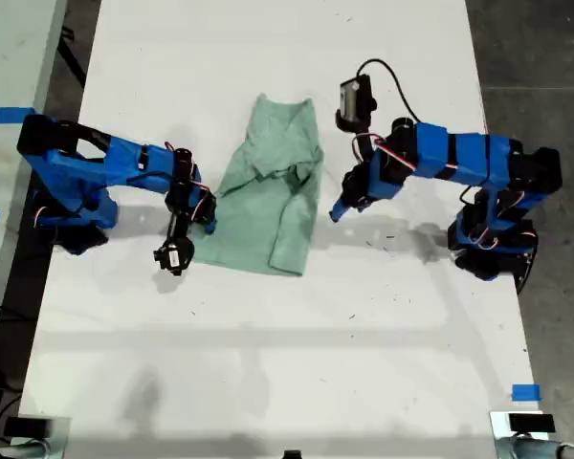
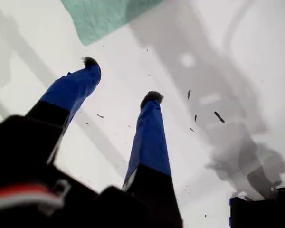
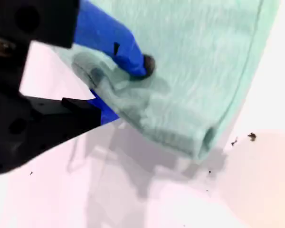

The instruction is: Fold tshirt

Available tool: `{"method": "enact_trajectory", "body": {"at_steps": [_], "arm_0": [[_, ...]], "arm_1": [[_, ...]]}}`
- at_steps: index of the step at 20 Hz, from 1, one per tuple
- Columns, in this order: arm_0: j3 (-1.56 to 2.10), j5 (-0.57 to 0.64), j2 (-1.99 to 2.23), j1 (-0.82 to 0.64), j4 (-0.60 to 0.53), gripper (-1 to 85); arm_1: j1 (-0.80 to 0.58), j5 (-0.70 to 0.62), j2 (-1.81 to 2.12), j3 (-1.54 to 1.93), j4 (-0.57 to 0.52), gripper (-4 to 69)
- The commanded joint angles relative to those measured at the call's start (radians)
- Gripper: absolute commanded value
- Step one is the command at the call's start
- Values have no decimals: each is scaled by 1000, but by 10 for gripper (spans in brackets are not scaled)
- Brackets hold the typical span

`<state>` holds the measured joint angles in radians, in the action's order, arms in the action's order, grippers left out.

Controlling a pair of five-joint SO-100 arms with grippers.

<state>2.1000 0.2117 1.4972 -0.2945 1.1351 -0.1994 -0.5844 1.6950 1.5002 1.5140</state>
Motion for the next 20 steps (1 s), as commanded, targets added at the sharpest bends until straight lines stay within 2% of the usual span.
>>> {"method": "enact_trajectory", "body": {"at_steps": [1, 8, 11, 15, 19, 20], "arm_0": [[-2, -26, 150, -14, 72, 1], [-32, -5, 255, -34, 195, 1], [-146, 0, 140, -12, 230, 1], [-592, 43, -218, 77, 314, 1], [-1183, 57, -699, 104, 482, 1], [-1197, 61, -727, 106, 469, 4]], "arm_1": [[9, 9, 80, 11, -46, 212], [-3, -17, 78, 20, -77, 208], [2, -14, 83, 26, -77, 208], [5, -6, 110, 51, -81, 208], [12, 12, 150, 95, -97, 208], [15, 17, 160, 106, -101, 206]]}}
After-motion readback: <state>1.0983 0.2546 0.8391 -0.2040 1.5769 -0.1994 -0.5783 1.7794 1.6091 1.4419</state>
